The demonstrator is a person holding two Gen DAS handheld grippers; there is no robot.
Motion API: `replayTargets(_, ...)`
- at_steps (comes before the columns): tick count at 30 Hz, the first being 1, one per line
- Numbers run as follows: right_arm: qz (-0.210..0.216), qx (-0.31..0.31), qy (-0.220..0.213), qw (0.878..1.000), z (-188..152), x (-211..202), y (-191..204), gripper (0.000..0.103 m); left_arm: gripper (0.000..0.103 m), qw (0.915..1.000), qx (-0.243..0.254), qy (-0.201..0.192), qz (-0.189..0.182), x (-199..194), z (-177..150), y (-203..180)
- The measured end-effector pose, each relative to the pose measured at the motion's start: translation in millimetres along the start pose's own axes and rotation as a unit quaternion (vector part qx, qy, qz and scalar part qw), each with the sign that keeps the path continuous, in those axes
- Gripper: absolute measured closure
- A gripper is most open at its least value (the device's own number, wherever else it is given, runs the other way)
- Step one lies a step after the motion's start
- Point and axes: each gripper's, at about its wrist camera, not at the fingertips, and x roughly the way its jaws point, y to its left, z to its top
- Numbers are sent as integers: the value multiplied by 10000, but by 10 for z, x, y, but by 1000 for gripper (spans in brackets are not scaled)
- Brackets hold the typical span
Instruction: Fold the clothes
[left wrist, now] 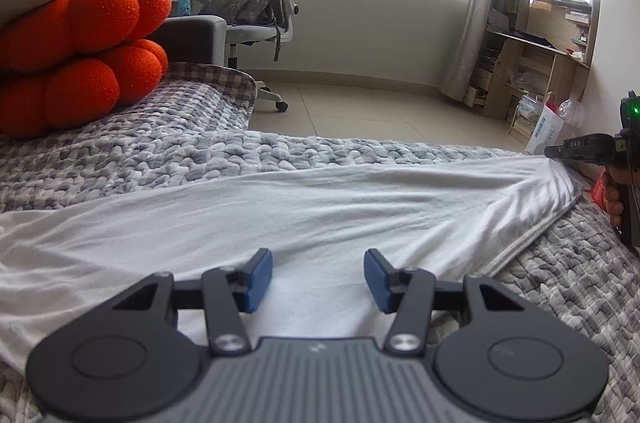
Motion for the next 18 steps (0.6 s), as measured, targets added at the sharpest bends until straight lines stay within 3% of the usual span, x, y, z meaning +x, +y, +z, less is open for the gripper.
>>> replayTargets(9,81,-12,-336,9994,66,-62,38,100,51,9997,-183,-138,-12,-38,-5,61)
replayTargets(18,-176,-234,-60,9996,37,117,95,100,51,9990,-317,-303,54,-82,-13,91)
